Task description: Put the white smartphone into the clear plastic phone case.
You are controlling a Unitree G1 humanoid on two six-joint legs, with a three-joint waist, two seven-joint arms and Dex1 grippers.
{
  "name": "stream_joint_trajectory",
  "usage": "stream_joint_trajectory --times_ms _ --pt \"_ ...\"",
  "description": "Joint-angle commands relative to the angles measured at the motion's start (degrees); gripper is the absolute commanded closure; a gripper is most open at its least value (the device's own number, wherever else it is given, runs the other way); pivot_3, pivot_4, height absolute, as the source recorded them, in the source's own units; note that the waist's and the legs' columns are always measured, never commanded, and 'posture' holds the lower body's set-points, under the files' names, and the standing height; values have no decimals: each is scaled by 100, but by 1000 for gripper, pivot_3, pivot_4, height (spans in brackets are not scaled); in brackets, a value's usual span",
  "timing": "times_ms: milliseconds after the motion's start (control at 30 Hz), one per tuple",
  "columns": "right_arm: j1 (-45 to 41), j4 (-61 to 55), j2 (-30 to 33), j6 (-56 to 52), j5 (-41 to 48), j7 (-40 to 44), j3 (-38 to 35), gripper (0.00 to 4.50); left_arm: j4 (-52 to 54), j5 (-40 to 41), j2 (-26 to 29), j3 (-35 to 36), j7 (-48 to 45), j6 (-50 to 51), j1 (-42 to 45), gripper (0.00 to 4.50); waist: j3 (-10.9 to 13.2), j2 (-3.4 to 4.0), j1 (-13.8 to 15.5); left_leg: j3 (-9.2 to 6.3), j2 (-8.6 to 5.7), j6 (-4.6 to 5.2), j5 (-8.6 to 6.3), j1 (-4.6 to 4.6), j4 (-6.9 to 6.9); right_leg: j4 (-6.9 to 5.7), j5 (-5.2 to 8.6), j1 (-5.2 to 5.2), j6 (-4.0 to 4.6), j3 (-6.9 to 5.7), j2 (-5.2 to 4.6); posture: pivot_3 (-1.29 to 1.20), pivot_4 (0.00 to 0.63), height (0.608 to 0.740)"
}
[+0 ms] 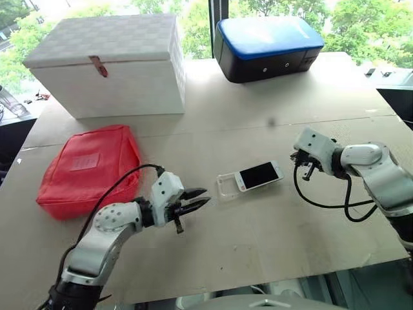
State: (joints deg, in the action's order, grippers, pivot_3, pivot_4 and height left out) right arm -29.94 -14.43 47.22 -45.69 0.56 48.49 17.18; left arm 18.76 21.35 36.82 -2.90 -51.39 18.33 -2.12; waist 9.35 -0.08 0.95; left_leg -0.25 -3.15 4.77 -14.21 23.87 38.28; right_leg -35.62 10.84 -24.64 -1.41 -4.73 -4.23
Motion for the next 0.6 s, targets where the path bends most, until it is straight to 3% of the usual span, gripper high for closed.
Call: stream_joint_trajectory --times_ms 33,267,600 --pt "43 -41 71 338 -124 140 165 4500 -188 -235 -88 -233 41 -73 236 4127 3 -5 1 0 2 0 0 0 -1 0 -1 -1 0 0 2 0 150 740" --pt "152 -375 107 604 -76 537 325 4500 -666 -613 -287 -720 51 -81 749 4127 6 -6 23 0 1 3 -1 1 4 1 -1 3 -2 1 -1 0 150 740" --pt "216 -1098 65 359 94 865 401 4500 -576 -690 -314 -818 -38 8 944 4127 7 -7 40 -1 2 2 -1 0 5 0 -2 3 -2 0 -2 0 150 740"
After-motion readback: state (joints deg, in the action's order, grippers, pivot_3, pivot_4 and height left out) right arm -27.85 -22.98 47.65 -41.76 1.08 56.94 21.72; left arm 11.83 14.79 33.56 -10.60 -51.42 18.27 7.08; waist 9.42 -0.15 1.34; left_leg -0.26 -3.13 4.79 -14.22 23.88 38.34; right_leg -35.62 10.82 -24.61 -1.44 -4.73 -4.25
